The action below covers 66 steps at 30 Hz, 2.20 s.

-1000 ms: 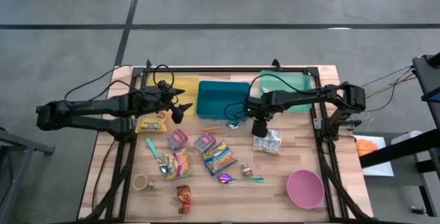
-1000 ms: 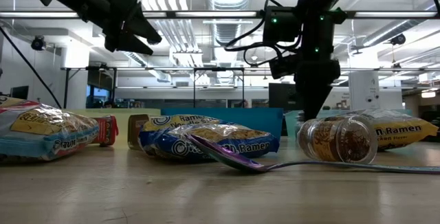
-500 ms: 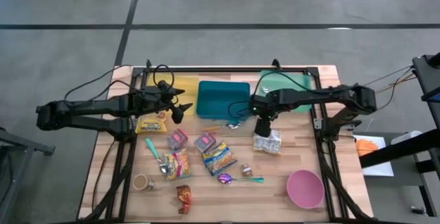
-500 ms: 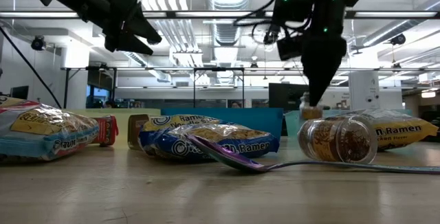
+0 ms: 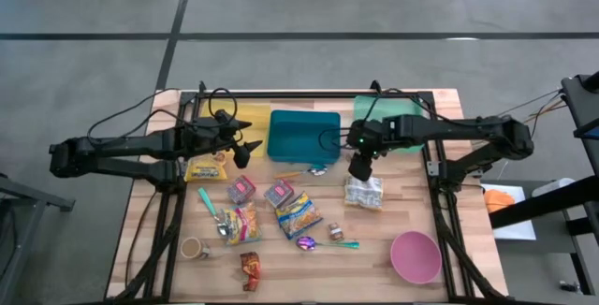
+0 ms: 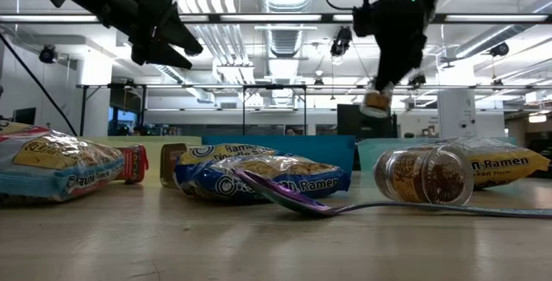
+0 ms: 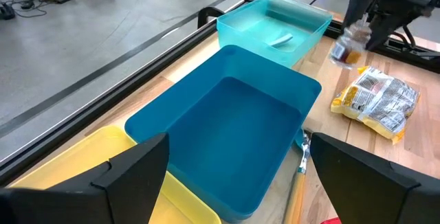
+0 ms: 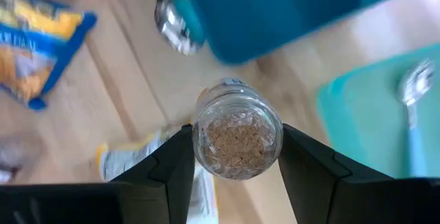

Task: Pick & Place Food Item
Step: Put the top brown seasoning bottle into the blue bin

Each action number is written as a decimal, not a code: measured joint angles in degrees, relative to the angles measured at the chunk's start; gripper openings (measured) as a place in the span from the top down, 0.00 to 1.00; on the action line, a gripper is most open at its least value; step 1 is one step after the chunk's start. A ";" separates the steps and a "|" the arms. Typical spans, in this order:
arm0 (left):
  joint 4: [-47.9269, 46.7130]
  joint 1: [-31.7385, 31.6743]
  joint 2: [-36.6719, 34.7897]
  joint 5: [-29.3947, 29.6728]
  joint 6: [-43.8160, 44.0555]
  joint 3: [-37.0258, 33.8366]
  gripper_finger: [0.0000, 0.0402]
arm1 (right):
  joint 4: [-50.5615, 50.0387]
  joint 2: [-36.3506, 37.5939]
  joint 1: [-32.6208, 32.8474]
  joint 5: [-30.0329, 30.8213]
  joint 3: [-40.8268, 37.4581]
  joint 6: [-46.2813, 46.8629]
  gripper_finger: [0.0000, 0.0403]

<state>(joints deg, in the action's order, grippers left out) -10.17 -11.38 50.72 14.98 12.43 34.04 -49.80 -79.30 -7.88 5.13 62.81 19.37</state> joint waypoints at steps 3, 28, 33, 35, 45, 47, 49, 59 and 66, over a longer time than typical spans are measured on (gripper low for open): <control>0.00 -0.01 0.01 0.00 0.02 0.00 0.11 | -1.86 -2.21 -0.33 1.09 3.85 -1.95 0.58; -1.05 0.00 0.02 0.00 -0.18 0.00 0.11 | -3.39 -27.23 -9.10 -4.10 21.95 -19.62 0.58; -1.05 0.00 0.02 0.00 -0.26 0.00 0.11 | -1.98 -28.98 -9.23 -4.82 21.61 -19.89 0.58; -1.03 -0.02 0.00 0.00 -0.26 0.00 0.11 | -2.00 -29.93 -9.37 -5.48 21.48 -19.93 0.58; -1.31 -0.02 0.02 0.00 -0.45 0.00 0.11 | -1.75 -34.72 -9.40 -7.32 21.46 -21.13 0.58; -1.33 -0.01 0.00 0.00 -0.48 0.00 0.11 | -1.64 -35.11 -9.40 -7.64 21.59 -21.34 0.58; -1.46 -0.02 0.00 0.00 -0.46 0.00 0.11 | -1.59 -35.46 -9.42 -7.87 21.67 -21.53 0.58; -1.51 -0.01 0.00 0.00 -0.46 0.00 0.11 | -1.86 -34.00 -9.42 -8.22 21.39 -21.32 0.58; -1.51 -0.01 0.00 0.00 -0.44 0.00 0.11 | -2.28 -34.07 -9.38 -8.56 21.37 -21.44 0.58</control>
<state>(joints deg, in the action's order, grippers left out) -11.68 -11.39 50.72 14.98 11.99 34.04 -52.08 -113.36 -17.26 -3.43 84.18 -2.07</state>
